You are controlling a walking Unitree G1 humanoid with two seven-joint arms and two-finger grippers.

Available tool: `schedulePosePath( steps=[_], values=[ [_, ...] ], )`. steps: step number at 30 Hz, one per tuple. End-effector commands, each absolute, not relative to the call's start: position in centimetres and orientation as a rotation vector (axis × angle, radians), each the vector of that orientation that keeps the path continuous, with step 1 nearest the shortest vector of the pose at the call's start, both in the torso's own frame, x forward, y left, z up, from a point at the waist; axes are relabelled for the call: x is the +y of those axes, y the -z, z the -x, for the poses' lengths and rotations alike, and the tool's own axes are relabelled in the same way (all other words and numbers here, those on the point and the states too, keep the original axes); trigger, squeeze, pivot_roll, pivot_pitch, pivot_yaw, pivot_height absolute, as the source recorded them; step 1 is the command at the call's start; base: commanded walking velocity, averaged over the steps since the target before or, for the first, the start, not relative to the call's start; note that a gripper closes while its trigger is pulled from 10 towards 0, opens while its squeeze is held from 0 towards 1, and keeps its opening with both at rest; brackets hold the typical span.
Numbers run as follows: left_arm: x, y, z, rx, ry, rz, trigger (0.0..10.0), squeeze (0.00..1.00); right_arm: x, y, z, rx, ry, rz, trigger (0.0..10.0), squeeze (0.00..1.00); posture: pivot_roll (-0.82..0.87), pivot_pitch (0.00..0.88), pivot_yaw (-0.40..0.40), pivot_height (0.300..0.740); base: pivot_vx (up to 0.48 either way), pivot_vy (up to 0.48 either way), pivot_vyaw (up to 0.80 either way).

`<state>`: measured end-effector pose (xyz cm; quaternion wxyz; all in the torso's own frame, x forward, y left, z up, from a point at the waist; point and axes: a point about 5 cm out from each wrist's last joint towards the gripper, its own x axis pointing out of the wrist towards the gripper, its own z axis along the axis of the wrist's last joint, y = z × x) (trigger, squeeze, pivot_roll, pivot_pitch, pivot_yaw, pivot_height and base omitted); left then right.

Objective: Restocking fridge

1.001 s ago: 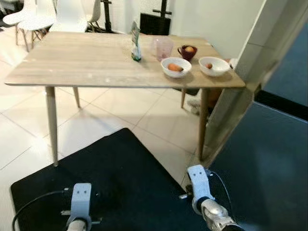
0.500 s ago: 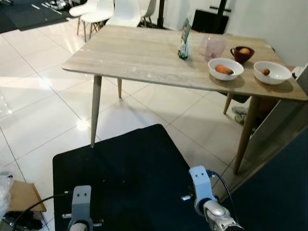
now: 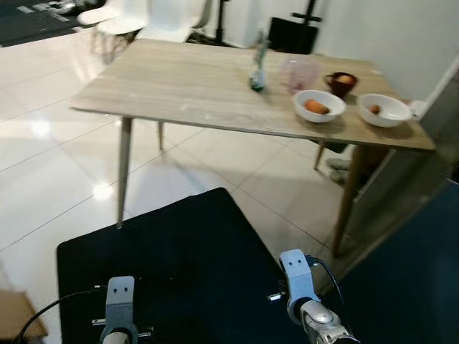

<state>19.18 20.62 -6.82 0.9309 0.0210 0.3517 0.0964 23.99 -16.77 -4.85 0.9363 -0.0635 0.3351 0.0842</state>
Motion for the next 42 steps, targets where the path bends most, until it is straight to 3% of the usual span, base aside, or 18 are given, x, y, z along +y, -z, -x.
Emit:
schedulePosePath(
  steps=[1, 28, 38, 42],
  values=[
    [20.45, 6.96, -19.00, 0.730, -0.191, -0.038, 10.0, 0.00, -16.61, 4.74, -24.21, 0.685, -0.163, 0.113, 10.0, 0.00, -0.06, 0.075, -0.050, 0.740, 0.416, 0.000, 0.00],
    [20.59, 6.90, -19.07, 0.729, -0.170, -0.049, 10.0, 0.00, -16.25, 4.86, -24.14, 0.700, -0.179, 0.080, 10.0, 0.00, -0.06, 0.067, -0.049, 0.740, 0.401, 0.000, -0.13],
    [20.29, 6.93, -19.08, 0.731, -0.139, -0.070, 10.0, 0.00, -16.87, 4.98, -23.94, 0.707, -0.141, 0.096, 10.0, 0.00, -0.06, 0.064, -0.049, 0.740, 0.368, 0.000, -0.49],
    [19.74, 7.00, -19.09, 0.729, -0.111, -0.050, 10.0, 0.00, -16.98, 5.03, -23.84, 0.708, -0.142, 0.106, 10.0, 0.00, -0.07, 0.068, -0.048, 0.740, 0.000, 0.000, 0.00]
  ],
)
